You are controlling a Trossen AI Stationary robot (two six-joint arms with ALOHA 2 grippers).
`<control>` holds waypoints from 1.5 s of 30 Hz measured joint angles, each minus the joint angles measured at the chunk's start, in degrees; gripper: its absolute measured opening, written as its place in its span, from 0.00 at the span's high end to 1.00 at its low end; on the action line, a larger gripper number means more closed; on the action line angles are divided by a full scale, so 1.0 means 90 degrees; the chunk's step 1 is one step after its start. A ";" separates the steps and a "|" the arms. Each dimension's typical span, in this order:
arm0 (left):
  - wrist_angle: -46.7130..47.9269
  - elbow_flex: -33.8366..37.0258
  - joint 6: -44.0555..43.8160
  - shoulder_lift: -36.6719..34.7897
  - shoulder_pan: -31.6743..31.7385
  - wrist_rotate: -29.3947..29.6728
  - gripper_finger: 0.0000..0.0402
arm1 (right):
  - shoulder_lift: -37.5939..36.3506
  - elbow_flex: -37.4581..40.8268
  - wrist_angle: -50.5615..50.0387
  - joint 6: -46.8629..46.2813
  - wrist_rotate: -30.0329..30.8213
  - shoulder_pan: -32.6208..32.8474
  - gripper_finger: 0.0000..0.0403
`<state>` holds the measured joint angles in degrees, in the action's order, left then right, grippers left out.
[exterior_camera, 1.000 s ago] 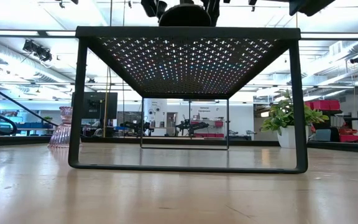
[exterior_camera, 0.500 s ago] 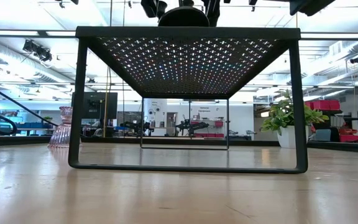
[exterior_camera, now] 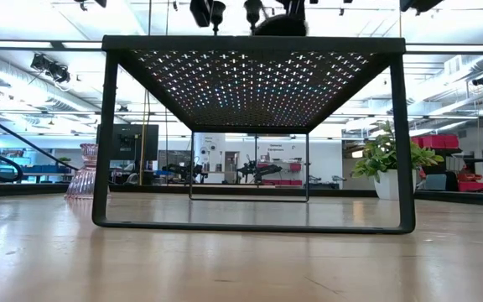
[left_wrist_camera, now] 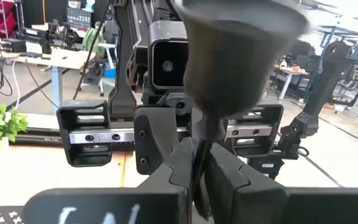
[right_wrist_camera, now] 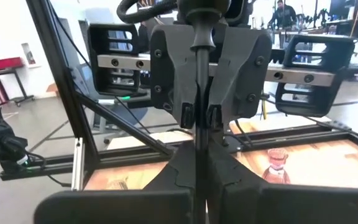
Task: Pick & Place candle stick holders
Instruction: Put the black candle holder on the shelf aligned with the other black candle holder
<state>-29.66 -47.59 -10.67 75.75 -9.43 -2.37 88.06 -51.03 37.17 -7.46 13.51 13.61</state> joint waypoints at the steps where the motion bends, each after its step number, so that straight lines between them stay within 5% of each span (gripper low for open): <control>1: 0.0010 -0.0004 0.0002 -0.0022 0.0007 -0.0007 0.93 | -0.0037 0.0000 -0.0029 -0.0001 0.0003 0.0002 1.00; 10: 0.0885 -0.0001 0.0208 -0.0545 -0.0054 -0.0106 0.82 | -0.0236 0.0000 -0.0266 0.0259 0.0393 0.0141 1.00; 19: 0.1973 0.0014 -0.0063 -0.1011 -0.0222 -0.0296 0.63 | -0.0889 0.0096 -0.0876 0.0737 0.2157 0.0217 1.00; 24: 0.2182 0.0007 -0.0081 -0.1051 -0.0504 -0.0322 0.62 | -0.1503 0.0884 0.0106 0.1146 0.2853 0.0385 1.00; 33: 0.2262 0.0007 -0.0006 -0.1055 -0.0665 0.0069 0.66 | -0.1865 0.3036 0.4266 0.1754 0.2500 0.0424 1.00; 45: 0.2250 0.0007 0.0091 -0.1052 -0.0663 0.0214 0.66 | -0.1100 0.3242 0.5535 0.2008 0.1530 -0.0329 1.00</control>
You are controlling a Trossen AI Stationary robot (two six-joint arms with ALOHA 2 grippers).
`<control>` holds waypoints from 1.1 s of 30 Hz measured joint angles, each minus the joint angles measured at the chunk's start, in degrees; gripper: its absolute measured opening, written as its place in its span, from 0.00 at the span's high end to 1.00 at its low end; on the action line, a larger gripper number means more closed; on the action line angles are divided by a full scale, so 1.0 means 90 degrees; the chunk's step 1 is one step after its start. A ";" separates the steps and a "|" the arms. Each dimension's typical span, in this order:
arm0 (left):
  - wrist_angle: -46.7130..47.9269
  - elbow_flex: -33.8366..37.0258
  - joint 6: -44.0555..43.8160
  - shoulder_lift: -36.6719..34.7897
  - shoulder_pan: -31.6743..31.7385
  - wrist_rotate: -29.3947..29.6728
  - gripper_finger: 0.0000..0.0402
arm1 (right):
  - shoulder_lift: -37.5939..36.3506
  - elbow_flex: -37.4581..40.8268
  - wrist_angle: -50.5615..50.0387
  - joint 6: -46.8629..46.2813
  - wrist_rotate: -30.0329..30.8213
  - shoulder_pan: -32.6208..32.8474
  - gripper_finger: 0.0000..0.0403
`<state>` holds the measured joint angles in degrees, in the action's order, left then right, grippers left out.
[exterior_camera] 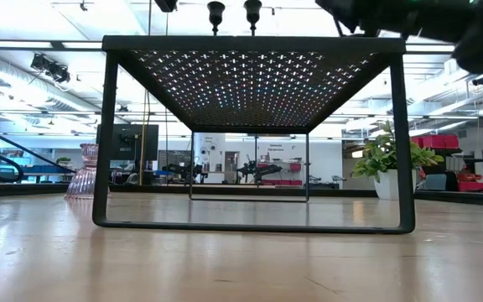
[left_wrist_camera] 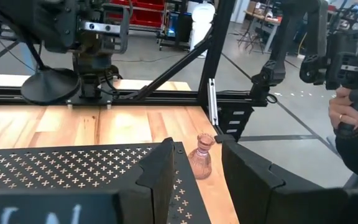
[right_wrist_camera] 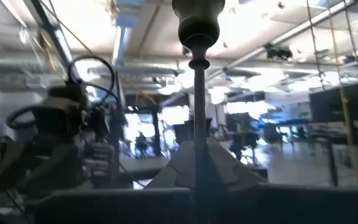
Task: Pick & Place candle stick holders
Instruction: Put the black candle holder on the shelf aligned with the other black candle holder
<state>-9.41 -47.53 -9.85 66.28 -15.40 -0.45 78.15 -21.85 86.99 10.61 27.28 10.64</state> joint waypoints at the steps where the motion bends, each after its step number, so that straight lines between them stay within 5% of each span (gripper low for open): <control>1: 0.0002 0.0000 -0.0001 0.0002 0.0000 0.0000 0.66 | 0.0122 0.0000 0.0226 -0.0060 -0.0172 -0.0093 1.00; 22: 0.0039 0.0000 0.0005 0.0007 -0.0109 0.0000 0.66 | 0.0817 -0.0034 0.0342 -0.0499 -0.1432 -0.1028 1.00; 33: 0.0036 -0.0002 0.0005 0.0007 -0.0109 -0.0002 0.66 | 0.1297 -0.0102 0.0345 -0.0911 -0.1471 -0.1432 1.00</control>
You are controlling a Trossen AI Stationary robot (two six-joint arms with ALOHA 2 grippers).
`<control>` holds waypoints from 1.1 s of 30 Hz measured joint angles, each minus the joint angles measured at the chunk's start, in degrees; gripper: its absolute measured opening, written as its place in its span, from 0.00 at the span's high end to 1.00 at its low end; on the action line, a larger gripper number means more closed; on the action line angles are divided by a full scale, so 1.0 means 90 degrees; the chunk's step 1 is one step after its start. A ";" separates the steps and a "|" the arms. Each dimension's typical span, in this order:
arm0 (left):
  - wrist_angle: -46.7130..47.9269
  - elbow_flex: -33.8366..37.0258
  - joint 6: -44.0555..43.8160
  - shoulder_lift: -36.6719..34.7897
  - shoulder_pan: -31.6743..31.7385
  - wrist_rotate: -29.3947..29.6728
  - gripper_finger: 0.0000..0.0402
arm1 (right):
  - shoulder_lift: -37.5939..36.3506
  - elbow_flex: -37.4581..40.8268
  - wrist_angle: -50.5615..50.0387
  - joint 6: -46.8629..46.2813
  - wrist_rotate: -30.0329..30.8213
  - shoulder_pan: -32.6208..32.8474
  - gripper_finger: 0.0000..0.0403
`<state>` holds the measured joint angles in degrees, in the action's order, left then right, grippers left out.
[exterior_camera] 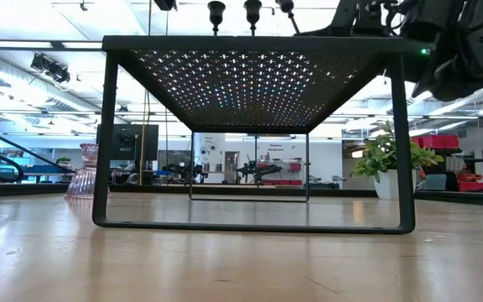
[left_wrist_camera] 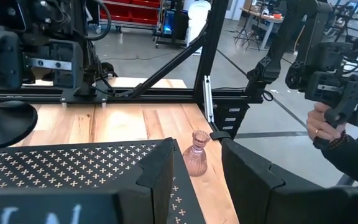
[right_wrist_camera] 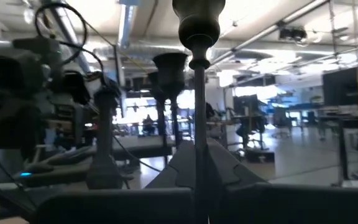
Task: Pick & Place candle stick holders
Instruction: Put the black candle holder on the shelf aligned with the other black candle holder
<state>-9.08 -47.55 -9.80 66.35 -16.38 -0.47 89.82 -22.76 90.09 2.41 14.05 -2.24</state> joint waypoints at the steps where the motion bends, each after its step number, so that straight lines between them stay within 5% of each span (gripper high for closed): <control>1: 0.0000 0.0000 0.0002 0.0000 0.0000 0.0000 0.66 | 0.0015 -0.0010 -0.0003 -0.0001 -0.0068 -0.0020 1.00; 33: 0.0035 0.0000 0.0000 0.0002 0.0001 -0.0145 0.66 | 0.0367 -0.0425 -0.0008 0.0074 -0.1197 -0.0568 1.00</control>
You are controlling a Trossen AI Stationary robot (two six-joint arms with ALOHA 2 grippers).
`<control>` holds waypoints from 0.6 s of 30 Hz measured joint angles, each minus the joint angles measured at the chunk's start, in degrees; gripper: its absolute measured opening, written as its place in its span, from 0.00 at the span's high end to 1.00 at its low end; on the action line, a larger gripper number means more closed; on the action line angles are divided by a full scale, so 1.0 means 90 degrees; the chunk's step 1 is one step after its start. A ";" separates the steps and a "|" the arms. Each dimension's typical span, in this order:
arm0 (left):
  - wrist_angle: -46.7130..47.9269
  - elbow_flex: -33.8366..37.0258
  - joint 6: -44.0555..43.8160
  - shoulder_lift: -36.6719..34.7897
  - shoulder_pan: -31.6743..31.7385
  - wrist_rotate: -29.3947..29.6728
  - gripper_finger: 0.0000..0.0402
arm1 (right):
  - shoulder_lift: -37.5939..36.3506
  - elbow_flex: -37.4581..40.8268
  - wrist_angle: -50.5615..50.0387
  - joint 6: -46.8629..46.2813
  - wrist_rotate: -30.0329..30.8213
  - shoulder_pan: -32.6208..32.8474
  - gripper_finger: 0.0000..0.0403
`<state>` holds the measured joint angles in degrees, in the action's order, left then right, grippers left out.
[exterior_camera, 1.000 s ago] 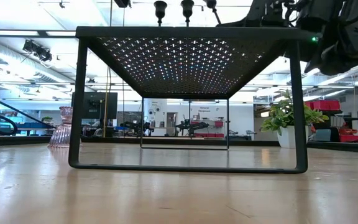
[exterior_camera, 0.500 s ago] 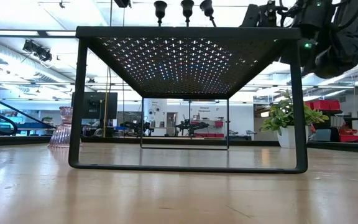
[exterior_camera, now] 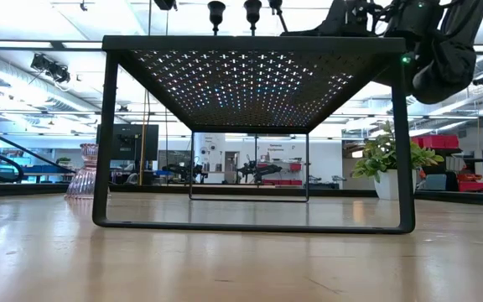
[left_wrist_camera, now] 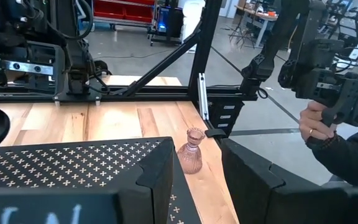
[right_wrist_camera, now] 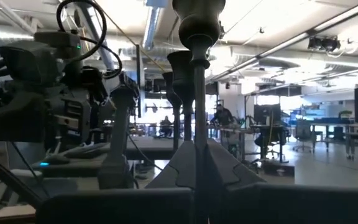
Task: Pick & Place candle stick holders
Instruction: Put the black candle holder on the shelf aligned with the other black candle holder
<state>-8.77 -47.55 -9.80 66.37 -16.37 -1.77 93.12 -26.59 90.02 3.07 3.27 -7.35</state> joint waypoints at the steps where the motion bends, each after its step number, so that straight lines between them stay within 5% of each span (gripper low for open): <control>1: 0.0002 0.0000 0.0000 0.0000 0.0001 0.0001 0.66 | -0.0002 0.0000 -0.0002 -0.0067 0.0012 0.0004 1.00; 10: 0.0043 0.0000 0.0001 0.0000 0.0001 -0.0001 0.66 | -0.0143 0.0139 0.0003 0.0098 0.0588 0.0203 1.00; 18: 0.0063 0.0000 0.0008 0.0000 0.0001 0.0053 0.66 | -0.0905 0.0007 0.0010 0.0381 -0.0620 0.0169 1.00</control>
<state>-8.20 -47.55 -9.73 66.37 -16.36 -1.30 84.97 -26.53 90.11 6.50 -2.31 -5.83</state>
